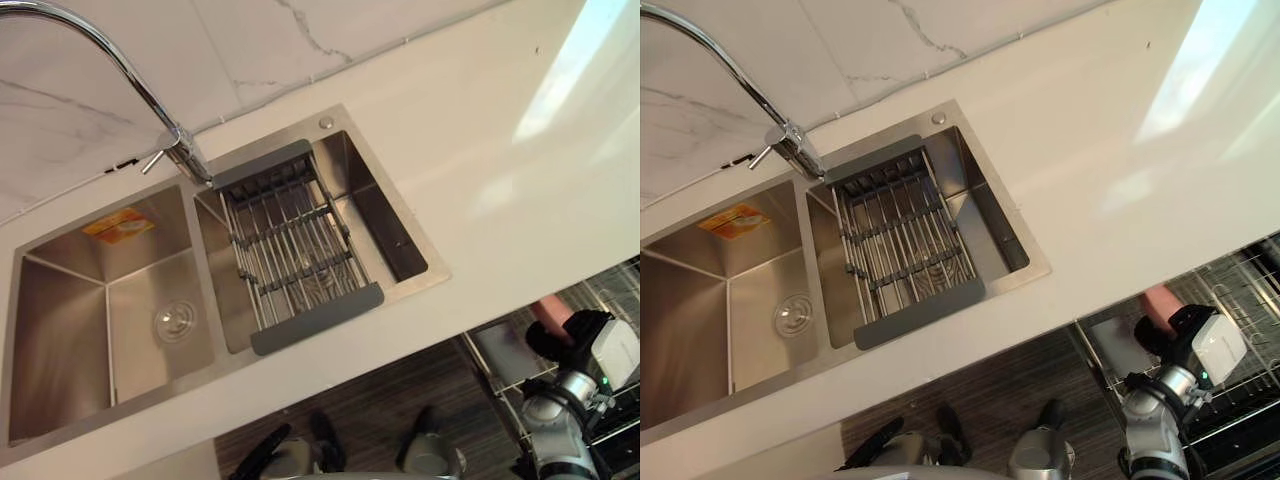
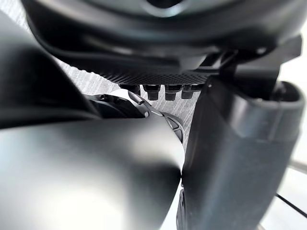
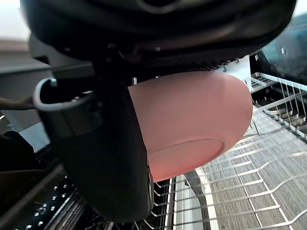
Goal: Walk over to the sink, pick up the cup, carry it to the dishwasher, place the cup inside the dishwasher, then close the dishwasher door
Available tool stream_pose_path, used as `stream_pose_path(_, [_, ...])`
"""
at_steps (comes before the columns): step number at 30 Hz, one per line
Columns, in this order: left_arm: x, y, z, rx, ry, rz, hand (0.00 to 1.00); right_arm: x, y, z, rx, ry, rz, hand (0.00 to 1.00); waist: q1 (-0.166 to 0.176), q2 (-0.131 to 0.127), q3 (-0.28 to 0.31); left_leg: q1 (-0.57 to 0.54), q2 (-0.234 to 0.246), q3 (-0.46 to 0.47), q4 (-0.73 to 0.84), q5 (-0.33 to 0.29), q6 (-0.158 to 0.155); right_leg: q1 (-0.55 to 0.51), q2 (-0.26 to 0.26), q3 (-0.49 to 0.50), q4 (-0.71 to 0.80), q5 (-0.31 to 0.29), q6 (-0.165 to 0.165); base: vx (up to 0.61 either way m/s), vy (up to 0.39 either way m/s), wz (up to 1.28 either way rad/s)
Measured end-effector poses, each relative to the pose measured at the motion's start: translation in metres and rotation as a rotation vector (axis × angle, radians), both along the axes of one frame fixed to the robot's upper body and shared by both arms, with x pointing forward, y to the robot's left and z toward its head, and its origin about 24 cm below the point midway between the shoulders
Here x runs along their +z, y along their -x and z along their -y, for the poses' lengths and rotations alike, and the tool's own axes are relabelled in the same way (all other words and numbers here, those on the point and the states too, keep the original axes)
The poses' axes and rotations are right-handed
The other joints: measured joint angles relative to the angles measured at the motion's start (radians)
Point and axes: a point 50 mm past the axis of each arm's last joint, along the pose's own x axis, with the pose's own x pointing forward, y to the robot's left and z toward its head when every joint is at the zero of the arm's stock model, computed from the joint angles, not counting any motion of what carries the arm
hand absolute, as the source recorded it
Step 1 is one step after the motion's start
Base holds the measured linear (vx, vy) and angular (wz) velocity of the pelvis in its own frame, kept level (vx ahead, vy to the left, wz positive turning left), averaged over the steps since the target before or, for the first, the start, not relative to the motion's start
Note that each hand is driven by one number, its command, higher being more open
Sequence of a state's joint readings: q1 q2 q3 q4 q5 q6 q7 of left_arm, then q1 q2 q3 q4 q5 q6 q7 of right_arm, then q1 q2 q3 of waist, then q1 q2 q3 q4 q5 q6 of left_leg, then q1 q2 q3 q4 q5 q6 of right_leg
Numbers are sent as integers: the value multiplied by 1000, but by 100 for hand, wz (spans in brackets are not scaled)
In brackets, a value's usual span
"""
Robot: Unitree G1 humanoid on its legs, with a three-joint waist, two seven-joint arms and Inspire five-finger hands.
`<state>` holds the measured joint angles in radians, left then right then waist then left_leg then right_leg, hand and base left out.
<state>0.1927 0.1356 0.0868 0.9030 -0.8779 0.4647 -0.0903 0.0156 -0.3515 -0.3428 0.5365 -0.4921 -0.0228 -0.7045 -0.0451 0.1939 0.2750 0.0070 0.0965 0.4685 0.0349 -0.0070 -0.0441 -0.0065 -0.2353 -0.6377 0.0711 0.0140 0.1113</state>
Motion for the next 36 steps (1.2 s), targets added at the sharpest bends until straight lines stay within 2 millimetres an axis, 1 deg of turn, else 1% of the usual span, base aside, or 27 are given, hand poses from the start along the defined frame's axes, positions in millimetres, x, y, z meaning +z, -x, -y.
stream_pose_path(3, [0, 2, 3, 12, 29, -14, 100, -2, 0, 4, -30, -2, -39, 0, -2, 23, 8, -12, 0, -7, -12, 31, -6, -14, 0, -2, 6, 0, -5, -84, -52, 5])
stream_pose_path(4, [0, 3, 4, 10, 44, -26, 100, -5, 4, 8, -50, -4, -73, 100, -5, 32, 11, -12, 0, -8, -18, 43, -9, -17, 0, -3, 10, -2, -8, -97, -56, 3])
stream_pose_path(6, [0, 5, 5, 10, 59, -38, 100, -9, 7, 10, -69, -12, -110, 100, -10, 35, 9, -11, 0, -7, -24, 52, -11, -19, 1, -3, 13, -3, -12, -80, -35, 0])
stream_pose_path(8, [0, 8, 4, 11, 75, -50, 100, -14, 11, 13, -82, -34, -153, 100, -24, 35, 9, -10, 2, -6, -31, 60, -11, -26, 2, 1, 19, -4, -16, -86, -25, -6])
stream_pose_path(12, [0, 7, 2, 5, 90, -83, 100, -23, 20, 18, -106, -100, -229, 100, -31, 35, 10, 5, 4, 8, -36, 62, -12, -27, 6, 23, 19, 0, -23, -75, 0, -13])
stream_pose_path(14, [0, 6, 2, 9, 91, -96, 100, -24, 20, 18, -109, -101, -235, 100, -35, 34, 10, 6, 5, 9, -39, 64, -14, -31, 6, 27, 17, -2, -21, -85, 1, -9])
stream_pose_path(18, [1, 4, 1, 34, 98, -117, 100, -28, 22, 14, -116, -119, -240, 100, -42, 31, 12, 3, 7, 13, -57, 64, -15, -51, 7, 36, 17, -3, -29, -71, 9, -6])
stream_pose_path(21, [1, 4, 1, 39, 95, -132, 100, -31, 22, 7, -135, -161, -201, 100, -44, 28, 14, 8, 11, 48, -53, 63, -16, -59, 6, 63, 17, 0, -30, -40, 4, -17])
stream_pose_path(23, [1, 4, 1, 36, 92, -142, 100, -29, 23, 5, -139, -176, -157, 100, -47, 27, 14, 10, 14, 74, -32, 54, -29, -60, 4, 81, 15, 3, -31, -19, 0, -28])
stream_pose_path(24, [1, 3, 1, 35, 90, -146, 100, -25, 22, 4, -137, -185, -115, 100, -48, 27, 14, 11, 16, 87, -21, 51, -33, -60, 3, 89, 15, 4, -31, -9, 0, -25])
stream_pose_path(25, [1, 3, 1, 35, 89, -151, 100, -17, 20, 4, -125, -187, -44, 100, -53, 25, 14, 11, 21, 118, 0, 48, -37, -58, 2, 99, 13, 5, -32, -8, -3, -24])
stream_pose_path(26, [1, 3, 1, 38, 89, -154, 100, -13, 20, 5, -127, -187, -15, 100, -54, 23, 13, 11, 24, 127, 9, 46, -41, -58, 2, 105, 13, 5, -32, -7, -5, -26])
stream_pose_path(28, [0, 3, 0, 36, 82, -156, 100, 1, 21, 10, -147, -185, 93, 100, -59, 16, 13, 18, 36, 160, 36, 37, -53, -51, 6, 120, 11, 9, -29, 0, -7, -25])
stream_pose_path(30, [0, 4, -1, 25, 73, -159, 100, 17, 23, 14, -160, -188, 205, 100, -64, 5, 9, 28, 43, 181, 49, 36, -53, -46, 12, 137, 9, 9, -29, -3, -7, -25])
stream_pose_path(31, [0, 3, -2, 18, 68, -159, 100, 29, 26, 16, -176, -195, 318, 100, -68, -2, 6, 32, 48, 194, 54, 36, -52, -47, 18, 148, 4, 9, -29, -4, -11, -25])
stream_pose_path(32, [0, 3, -2, 18, 66, -159, 100, 35, 28, 18, -188, -194, 372, 100, -73, -5, 6, 34, 51, 204, 55, 34, -50, -46, 22, 152, 1, 9, -29, -2, -5, -28])
stream_pose_path(33, [0, 3, -3, 18, 62, -161, 100, 48, 36, 25, -227, -200, 511, 100, -81, -9, 6, 39, 58, 220, 57, 28, -40, -46, 31, 162, -1, 8, -31, 2, 11, -26])
stream_pose_path(34, [0, 3, -4, 14, 56, -164, 100, 59, 50, 34, -282, -209, 660, 100, -86, -13, 6, 44, 63, 230, 56, 23, -33, -47, 37, 170, -2, 7, -32, 7, 13, -24])
stream_pose_path(35, [0, 4, -4, 16, 55, -167, 100, 64, 58, 39, -312, -209, 728, 100, -91, -16, 6, 45, 64, 232, 56, 23, -32, -47, 40, 173, -2, 7, -33, 23, 11, -18])
stream_pose_path(36, [0, 6, -6, 35, 54, -176, 100, 72, 74, 47, -360, -222, 878, 100, -105, -21, 5, 47, 65, 237, 56, 23, -32, -48, 42, 177, 0, 6, -35, 28, 13, -14])
